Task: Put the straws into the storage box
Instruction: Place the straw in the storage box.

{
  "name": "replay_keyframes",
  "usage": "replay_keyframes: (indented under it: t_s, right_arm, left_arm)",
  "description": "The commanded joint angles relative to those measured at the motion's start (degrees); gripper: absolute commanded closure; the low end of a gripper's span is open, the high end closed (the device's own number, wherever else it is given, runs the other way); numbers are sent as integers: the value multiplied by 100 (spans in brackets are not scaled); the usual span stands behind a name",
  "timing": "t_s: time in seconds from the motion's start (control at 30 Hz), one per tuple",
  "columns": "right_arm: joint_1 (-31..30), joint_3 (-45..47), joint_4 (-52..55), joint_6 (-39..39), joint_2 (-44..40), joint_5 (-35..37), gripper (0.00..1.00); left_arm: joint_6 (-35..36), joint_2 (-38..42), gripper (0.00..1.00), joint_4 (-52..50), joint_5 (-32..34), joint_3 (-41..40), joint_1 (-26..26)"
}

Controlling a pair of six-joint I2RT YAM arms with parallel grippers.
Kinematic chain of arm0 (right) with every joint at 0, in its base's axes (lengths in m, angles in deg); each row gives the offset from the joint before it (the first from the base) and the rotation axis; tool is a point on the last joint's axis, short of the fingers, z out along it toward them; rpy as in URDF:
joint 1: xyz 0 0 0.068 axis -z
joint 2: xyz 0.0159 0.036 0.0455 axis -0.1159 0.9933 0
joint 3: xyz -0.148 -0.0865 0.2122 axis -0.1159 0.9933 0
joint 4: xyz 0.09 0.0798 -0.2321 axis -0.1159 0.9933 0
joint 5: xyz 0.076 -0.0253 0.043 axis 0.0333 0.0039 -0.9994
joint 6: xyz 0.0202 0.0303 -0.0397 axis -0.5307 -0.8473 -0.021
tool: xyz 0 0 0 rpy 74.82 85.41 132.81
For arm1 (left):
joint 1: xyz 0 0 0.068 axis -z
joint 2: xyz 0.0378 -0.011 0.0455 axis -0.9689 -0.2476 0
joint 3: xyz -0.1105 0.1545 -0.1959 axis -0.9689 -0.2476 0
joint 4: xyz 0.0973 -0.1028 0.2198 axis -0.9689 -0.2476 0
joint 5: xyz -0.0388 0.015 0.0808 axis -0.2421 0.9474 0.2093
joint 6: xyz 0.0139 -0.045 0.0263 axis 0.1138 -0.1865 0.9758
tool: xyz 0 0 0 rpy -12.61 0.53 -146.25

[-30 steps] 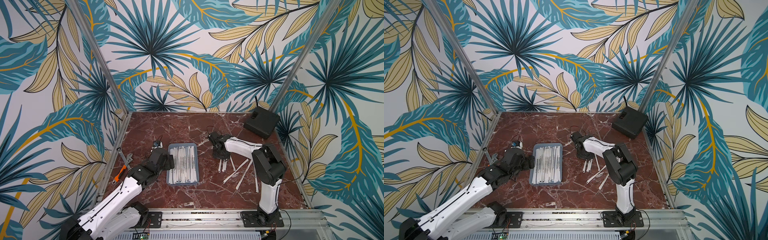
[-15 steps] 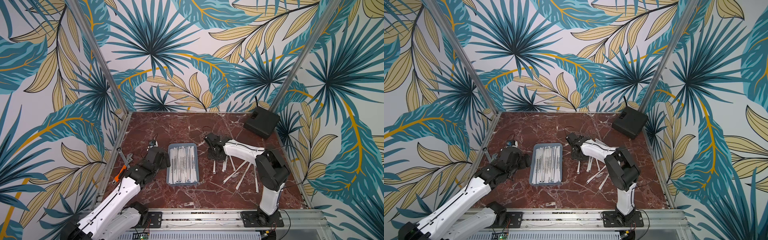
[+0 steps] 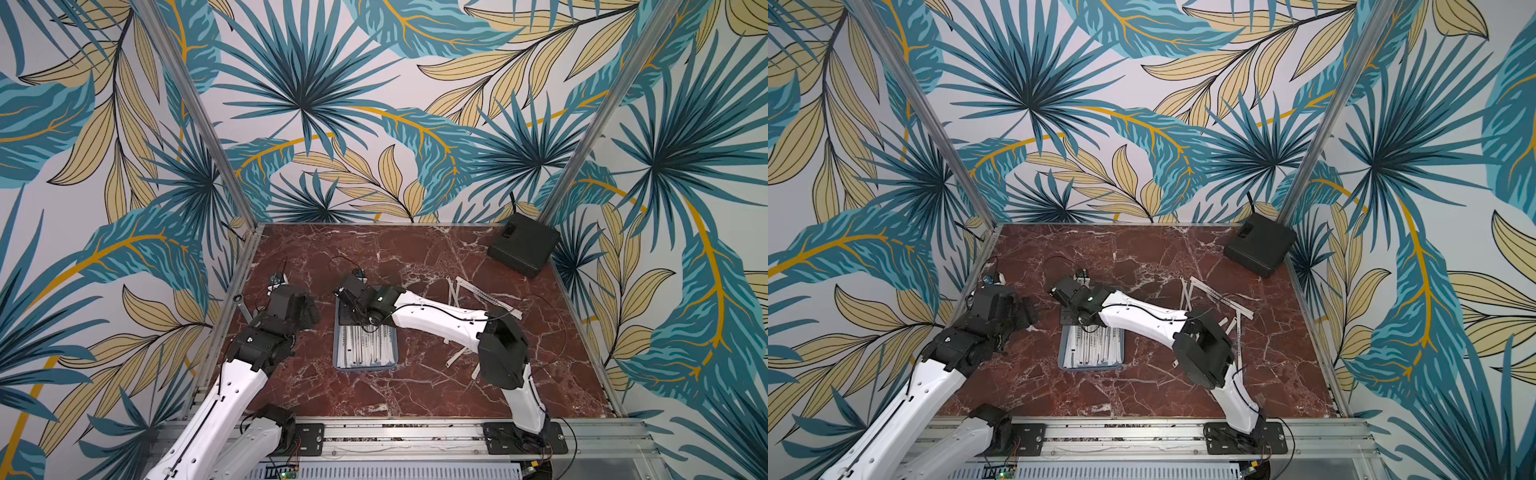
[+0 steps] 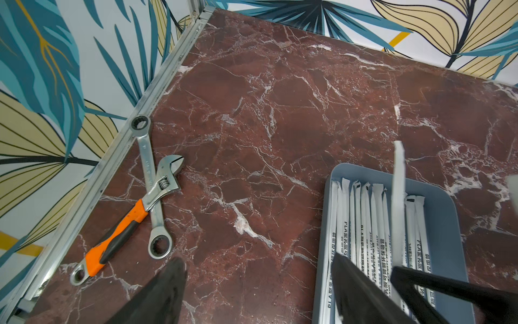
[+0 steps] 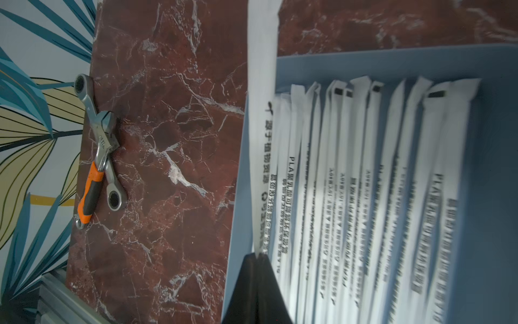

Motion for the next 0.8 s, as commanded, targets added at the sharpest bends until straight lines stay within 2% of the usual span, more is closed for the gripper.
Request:
replay_keyframes:
  t_s: [0.0,0.33,0.47,0.63,0.77]
  right_arm:
    - [-20,-101,-6,-408,367,-231,94]
    - [-22,-402,-27,-538,985,-604,94]
    - [-23,-628,149,-429,1100,-664,89]
    - [21,-312,214,-127,426,-515,81]
    - [307,764,232,225,-666,-115,80]
  left_arm:
    - [63,111,14,-133,-44,180,-72]
    - [2,77,14,53,-380,6,-72]
    - [-51,51,14,119,-523,-40,-76]
    - [-18,60,15,100,-679,-44,-78]
    - [37,38,17,247,-956,-35,-67]
